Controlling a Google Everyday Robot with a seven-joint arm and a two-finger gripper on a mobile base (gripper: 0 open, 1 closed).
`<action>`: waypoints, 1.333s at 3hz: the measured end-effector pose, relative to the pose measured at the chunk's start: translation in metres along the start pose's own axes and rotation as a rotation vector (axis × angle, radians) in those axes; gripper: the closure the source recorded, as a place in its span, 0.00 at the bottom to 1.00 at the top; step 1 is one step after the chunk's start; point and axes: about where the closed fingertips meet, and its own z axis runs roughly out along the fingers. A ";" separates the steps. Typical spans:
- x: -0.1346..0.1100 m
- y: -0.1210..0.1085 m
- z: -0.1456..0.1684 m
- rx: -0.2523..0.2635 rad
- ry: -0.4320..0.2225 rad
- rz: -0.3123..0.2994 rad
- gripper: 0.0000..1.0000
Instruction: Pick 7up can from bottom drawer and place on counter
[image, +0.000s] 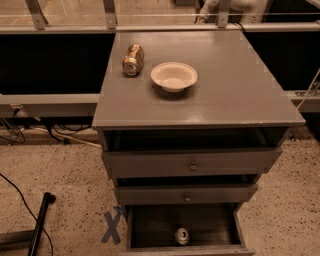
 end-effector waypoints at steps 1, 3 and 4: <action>0.042 0.009 0.002 0.068 -0.019 0.065 0.00; 0.044 0.023 0.025 0.034 -0.079 0.119 0.00; 0.064 0.080 0.114 -0.098 -0.164 0.196 0.00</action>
Offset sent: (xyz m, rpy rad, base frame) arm -0.0166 -0.0360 -0.0282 0.0206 -0.0293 -0.0719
